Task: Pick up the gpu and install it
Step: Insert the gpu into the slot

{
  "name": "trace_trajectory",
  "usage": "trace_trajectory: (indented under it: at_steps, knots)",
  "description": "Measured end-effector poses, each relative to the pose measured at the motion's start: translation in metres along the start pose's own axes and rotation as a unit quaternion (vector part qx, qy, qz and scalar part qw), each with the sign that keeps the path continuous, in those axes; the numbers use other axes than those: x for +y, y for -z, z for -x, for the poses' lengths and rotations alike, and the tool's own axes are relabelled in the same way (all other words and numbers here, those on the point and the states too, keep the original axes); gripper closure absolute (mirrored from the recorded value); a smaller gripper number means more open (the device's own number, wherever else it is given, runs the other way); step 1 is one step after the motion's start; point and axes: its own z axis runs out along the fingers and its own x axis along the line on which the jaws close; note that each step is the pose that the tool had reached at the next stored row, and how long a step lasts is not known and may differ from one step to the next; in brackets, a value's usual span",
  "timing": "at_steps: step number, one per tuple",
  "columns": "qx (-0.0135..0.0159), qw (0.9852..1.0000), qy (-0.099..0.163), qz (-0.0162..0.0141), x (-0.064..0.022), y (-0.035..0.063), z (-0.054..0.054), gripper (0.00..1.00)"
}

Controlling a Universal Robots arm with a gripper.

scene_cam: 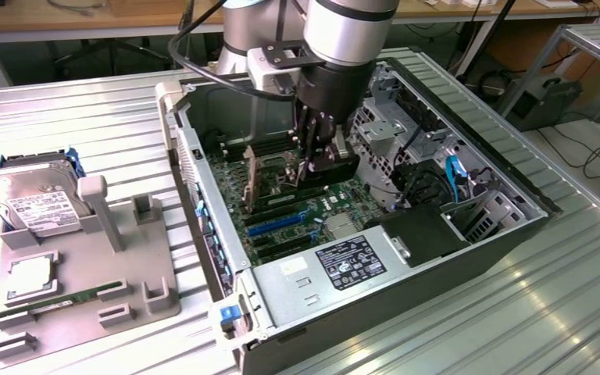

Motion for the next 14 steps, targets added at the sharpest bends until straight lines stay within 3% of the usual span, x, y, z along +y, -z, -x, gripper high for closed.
trace_trajectory:
  at_steps: [14]
  knots:
    - [0.0001, 1.0, 0.0, 0.0, 0.0002, -0.005, -0.0014, 0.73]
